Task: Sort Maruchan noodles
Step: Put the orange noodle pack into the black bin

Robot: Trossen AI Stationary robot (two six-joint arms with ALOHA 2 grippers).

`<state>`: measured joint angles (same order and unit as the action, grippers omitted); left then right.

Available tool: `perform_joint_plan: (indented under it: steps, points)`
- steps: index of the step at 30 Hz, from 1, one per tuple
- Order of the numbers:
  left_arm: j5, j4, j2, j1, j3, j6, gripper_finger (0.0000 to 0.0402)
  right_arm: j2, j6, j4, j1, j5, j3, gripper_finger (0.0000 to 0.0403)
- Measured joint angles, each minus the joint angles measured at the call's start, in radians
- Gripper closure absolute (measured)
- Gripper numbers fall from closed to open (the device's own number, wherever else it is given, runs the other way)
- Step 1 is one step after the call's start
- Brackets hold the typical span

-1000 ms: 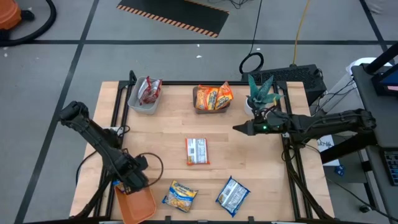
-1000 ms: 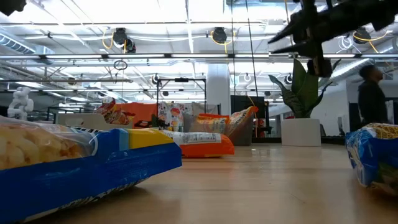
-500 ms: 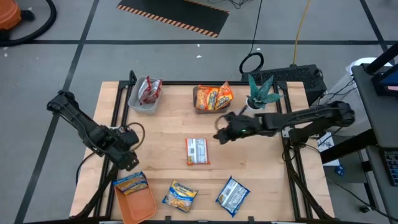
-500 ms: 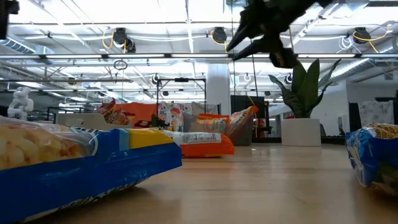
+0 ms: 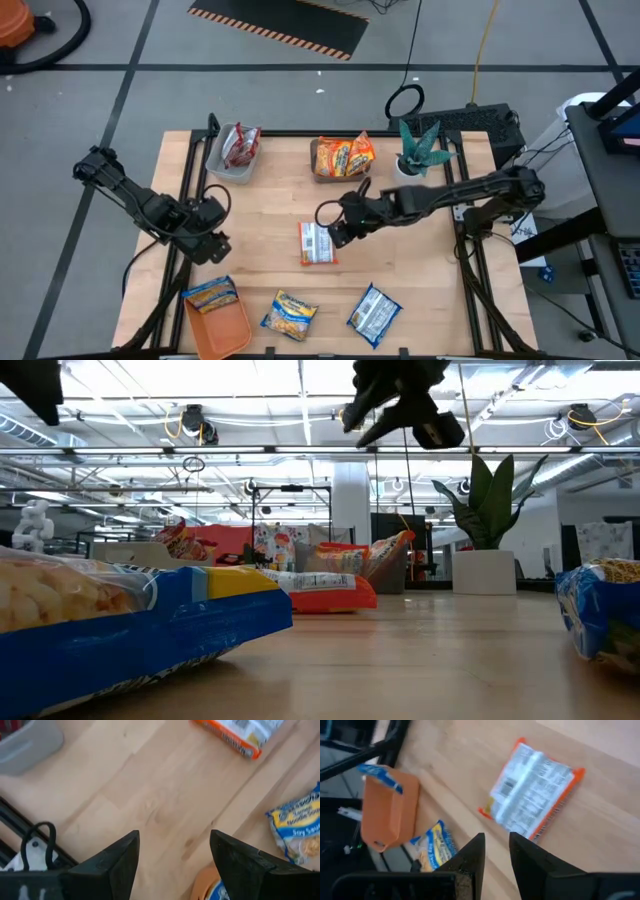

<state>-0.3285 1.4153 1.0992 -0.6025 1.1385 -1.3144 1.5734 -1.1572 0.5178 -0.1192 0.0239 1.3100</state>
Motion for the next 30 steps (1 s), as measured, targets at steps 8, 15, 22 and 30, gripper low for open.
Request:
perform_joint_plan:
  steps: [8,15,22,30]
  points:
    - [-0.101,-0.005,0.0,0.0,0.0,-0.024,0.0156,0.0,-0.014,0.065,-0.014,0.0,0.0,0.0319]
    - [-0.119,-0.005,0.0,0.0,0.0,-0.029,0.0156,0.0,-0.167,-0.035,-0.042,-0.15,0.0,0.0319]
    - [-0.146,-0.006,0.0,0.0,0.0,-0.034,0.0156,0.021,-0.116,0.062,-0.026,-0.017,0.0,0.0318]
    - [-0.17,-0.01,0.0,0.008,0.0,-0.037,0.0156,0.114,-0.088,0.057,-0.072,0.097,-0.001,0.0287]
